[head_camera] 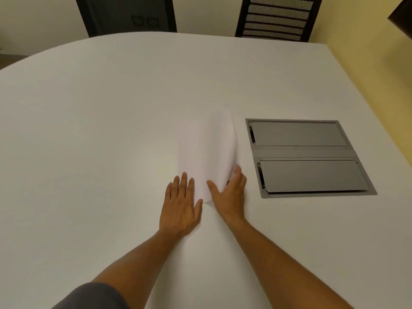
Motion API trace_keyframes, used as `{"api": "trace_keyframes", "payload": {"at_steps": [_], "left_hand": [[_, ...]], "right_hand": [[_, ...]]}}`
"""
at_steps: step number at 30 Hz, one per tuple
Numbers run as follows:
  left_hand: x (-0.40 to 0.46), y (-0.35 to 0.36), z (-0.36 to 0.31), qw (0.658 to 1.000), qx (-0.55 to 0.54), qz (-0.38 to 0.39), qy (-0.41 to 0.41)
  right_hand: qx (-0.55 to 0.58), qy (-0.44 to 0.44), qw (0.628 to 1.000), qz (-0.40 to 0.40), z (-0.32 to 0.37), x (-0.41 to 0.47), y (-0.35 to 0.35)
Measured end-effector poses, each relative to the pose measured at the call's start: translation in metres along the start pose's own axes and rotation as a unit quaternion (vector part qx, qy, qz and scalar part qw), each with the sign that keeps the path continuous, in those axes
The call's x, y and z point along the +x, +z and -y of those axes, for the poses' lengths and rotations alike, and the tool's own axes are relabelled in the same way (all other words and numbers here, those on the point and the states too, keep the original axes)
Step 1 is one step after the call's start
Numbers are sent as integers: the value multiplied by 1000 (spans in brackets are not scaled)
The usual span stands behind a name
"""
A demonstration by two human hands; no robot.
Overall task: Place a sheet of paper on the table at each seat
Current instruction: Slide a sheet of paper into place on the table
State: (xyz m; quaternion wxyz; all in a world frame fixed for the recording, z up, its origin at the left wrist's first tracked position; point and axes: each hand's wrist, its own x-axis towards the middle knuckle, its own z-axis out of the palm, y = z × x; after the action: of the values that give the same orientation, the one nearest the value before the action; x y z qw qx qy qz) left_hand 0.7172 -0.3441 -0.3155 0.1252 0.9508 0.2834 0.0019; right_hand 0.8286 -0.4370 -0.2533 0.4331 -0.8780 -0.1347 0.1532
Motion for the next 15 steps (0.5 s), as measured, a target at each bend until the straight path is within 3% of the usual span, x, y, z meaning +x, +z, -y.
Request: {"api": "trace_keyframes", "payload": {"at_steps": [4, 9, 11, 15], "left_hand": [[0, 2, 2, 1000, -9, -3, -1], [-2, 2, 4, 997, -67, -25, 8], [-5, -2, 9, 987, -155, -51, 13], [-10, -21, 14, 934, -348, -81, -20]], "right_hand": [[66, 139, 988, -23, 18, 42, -29], [0, 161, 987, 23, 8, 70, -63], [12, 152, 987, 41, 4, 71, -72], [71, 162, 983, 41, -7, 55, -102]]}}
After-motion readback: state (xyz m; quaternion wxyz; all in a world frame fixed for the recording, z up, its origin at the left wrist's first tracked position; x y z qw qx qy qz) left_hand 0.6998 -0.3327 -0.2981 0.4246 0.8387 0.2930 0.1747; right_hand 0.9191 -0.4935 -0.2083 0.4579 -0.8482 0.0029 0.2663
